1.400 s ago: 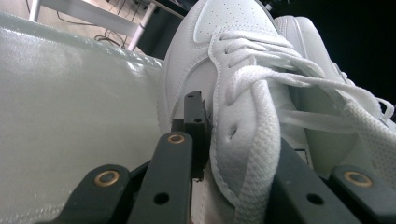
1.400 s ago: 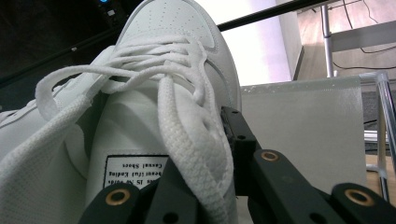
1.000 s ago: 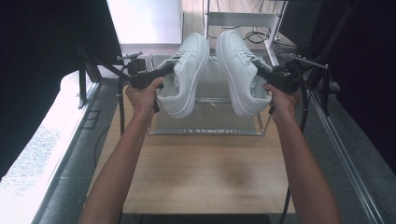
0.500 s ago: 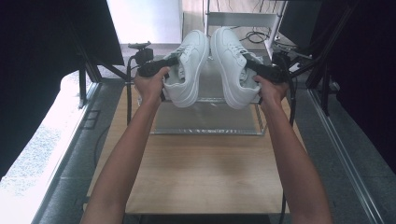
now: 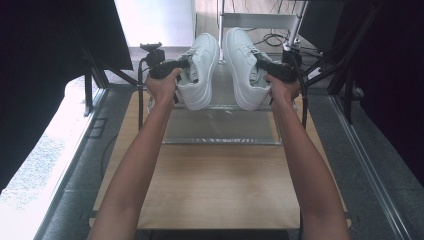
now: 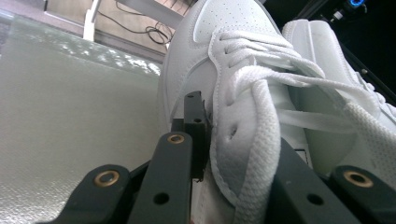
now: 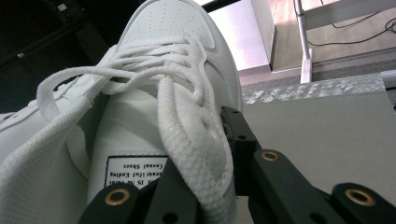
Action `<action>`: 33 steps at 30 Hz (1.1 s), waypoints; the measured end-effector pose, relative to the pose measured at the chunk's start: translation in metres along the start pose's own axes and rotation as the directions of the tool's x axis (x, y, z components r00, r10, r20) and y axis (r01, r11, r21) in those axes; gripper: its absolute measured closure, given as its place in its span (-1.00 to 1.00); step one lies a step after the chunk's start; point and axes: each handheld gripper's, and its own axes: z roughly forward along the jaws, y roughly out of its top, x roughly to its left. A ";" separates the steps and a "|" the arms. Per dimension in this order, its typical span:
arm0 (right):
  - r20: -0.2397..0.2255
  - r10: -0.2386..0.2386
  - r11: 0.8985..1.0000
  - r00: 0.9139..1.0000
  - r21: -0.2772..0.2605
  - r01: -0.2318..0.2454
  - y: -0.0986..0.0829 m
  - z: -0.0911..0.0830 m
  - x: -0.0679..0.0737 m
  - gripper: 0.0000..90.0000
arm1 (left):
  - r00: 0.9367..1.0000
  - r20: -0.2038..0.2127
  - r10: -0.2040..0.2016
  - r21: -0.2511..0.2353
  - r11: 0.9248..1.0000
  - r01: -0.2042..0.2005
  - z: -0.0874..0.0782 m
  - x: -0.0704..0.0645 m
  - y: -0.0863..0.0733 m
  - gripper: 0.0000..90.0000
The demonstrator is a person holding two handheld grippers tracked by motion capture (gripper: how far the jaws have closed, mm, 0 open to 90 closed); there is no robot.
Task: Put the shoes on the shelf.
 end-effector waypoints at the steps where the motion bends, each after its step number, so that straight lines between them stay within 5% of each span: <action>1: 0.000 0.000 1.000 1.000 0.000 0.000 0.000 0.000 0.000 0.90 | 1.000 0.000 0.000 0.000 1.000 0.000 0.000 0.000 0.000 0.83; 19: 0.083 0.092 0.995 0.992 0.026 -0.095 -0.011 0.041 0.000 0.84 | 0.997 -0.080 -0.016 0.018 1.000 0.017 0.031 -0.003 -0.005 0.75; 27: 0.131 0.087 0.995 0.988 0.043 -0.094 -0.014 0.054 0.002 0.65 | 0.997 -0.074 0.024 0.024 0.999 -0.023 0.047 -0.014 -0.013 0.54; 29: 0.135 0.053 0.997 0.989 0.052 -0.060 -0.013 0.055 0.004 0.60 | 0.994 -0.089 0.056 0.034 0.998 -0.053 0.048 -0.017 -0.012 0.54; 33: 0.127 0.019 0.998 0.992 0.062 -0.027 -0.012 0.055 0.007 0.46 | 0.996 -0.076 0.054 0.037 0.998 -0.051 0.048 -0.016 -0.012 0.52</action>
